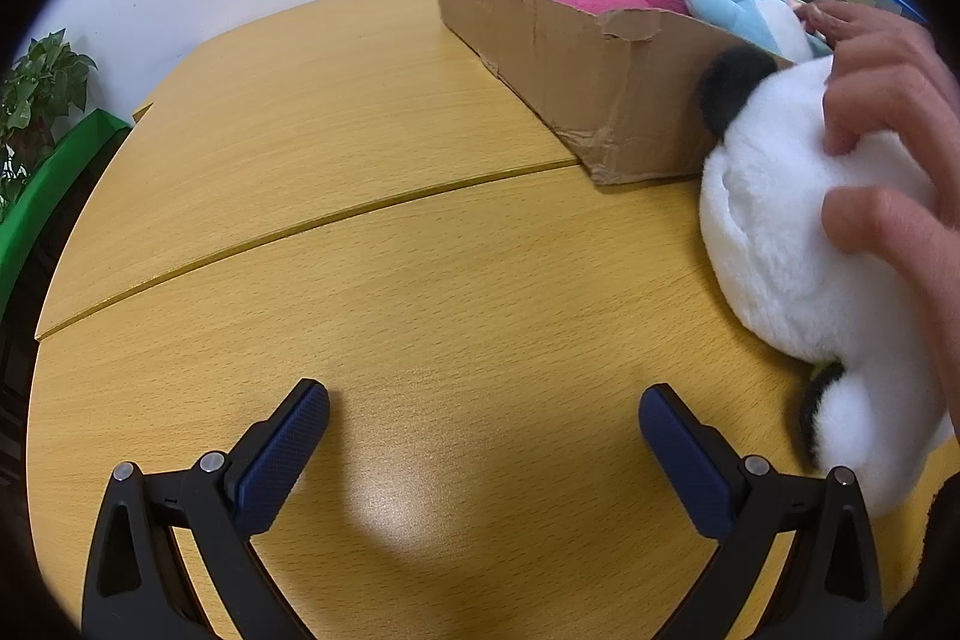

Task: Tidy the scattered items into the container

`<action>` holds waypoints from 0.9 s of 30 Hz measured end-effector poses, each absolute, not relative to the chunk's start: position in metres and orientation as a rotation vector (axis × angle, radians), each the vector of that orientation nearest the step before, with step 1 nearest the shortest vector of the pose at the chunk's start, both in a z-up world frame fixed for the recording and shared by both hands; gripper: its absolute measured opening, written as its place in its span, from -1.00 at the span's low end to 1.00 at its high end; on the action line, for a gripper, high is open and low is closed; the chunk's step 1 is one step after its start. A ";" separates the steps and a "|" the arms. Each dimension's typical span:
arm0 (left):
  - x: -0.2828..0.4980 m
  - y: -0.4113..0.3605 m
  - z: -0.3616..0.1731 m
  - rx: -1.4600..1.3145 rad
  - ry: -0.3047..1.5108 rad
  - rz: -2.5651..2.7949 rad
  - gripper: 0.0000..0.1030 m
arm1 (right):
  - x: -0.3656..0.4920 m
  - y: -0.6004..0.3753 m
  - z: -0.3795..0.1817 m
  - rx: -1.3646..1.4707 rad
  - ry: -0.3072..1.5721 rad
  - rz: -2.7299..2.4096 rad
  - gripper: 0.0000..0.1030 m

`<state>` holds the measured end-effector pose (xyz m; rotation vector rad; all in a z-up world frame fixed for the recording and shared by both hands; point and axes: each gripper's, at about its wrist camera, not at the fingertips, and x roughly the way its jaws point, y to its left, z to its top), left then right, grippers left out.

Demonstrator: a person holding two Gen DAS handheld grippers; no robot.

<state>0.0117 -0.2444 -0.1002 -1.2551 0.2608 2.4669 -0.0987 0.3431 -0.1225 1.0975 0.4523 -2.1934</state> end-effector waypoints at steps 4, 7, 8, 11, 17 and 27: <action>0.011 -0.244 -0.100 -1.255 0.260 2.467 1.00 | -0.099 0.343 -0.123 1.097 0.452 -2.193 1.00; 0.015 -0.244 -0.099 -1.262 0.250 2.481 1.00 | -0.099 0.343 -0.123 1.097 0.452 -2.193 1.00; 0.017 -0.243 -0.099 -1.267 0.244 2.491 1.00 | -0.099 0.343 -0.123 1.097 0.452 -2.193 1.00; 0.022 -0.242 -0.097 -1.274 0.234 2.505 1.00 | -0.099 0.343 -0.123 1.097 0.453 -2.193 1.00; 0.025 -0.241 -0.097 -1.274 0.234 2.505 1.00 | -0.099 0.343 -0.123 1.097 0.453 -2.193 1.00; 0.025 -0.241 -0.097 -1.274 0.235 2.505 1.00 | -0.099 0.343 -0.123 1.095 0.454 -2.190 1.00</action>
